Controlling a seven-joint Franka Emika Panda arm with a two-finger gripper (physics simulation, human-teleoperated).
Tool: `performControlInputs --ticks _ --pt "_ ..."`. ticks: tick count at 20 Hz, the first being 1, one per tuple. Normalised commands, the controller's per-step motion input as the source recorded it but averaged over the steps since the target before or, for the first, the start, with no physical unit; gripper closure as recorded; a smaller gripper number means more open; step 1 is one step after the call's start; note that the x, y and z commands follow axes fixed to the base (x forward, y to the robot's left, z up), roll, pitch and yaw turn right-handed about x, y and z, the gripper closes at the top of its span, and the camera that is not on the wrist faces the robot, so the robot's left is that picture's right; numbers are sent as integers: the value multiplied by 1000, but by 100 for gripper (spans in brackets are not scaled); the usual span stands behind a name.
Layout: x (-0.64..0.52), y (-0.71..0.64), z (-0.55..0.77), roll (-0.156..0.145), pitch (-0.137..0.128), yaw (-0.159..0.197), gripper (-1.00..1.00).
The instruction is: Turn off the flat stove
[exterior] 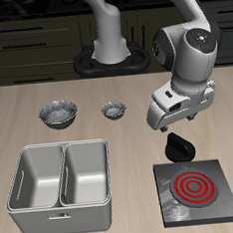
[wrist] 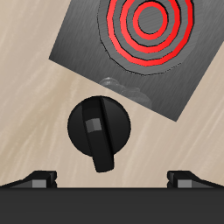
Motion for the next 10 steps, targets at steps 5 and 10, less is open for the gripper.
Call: performControlInputs --ticks 5,10 --pt "-55 -21 -169 -3 8 28 -100" --pt "-130 29 -185 18 14 32 -100"
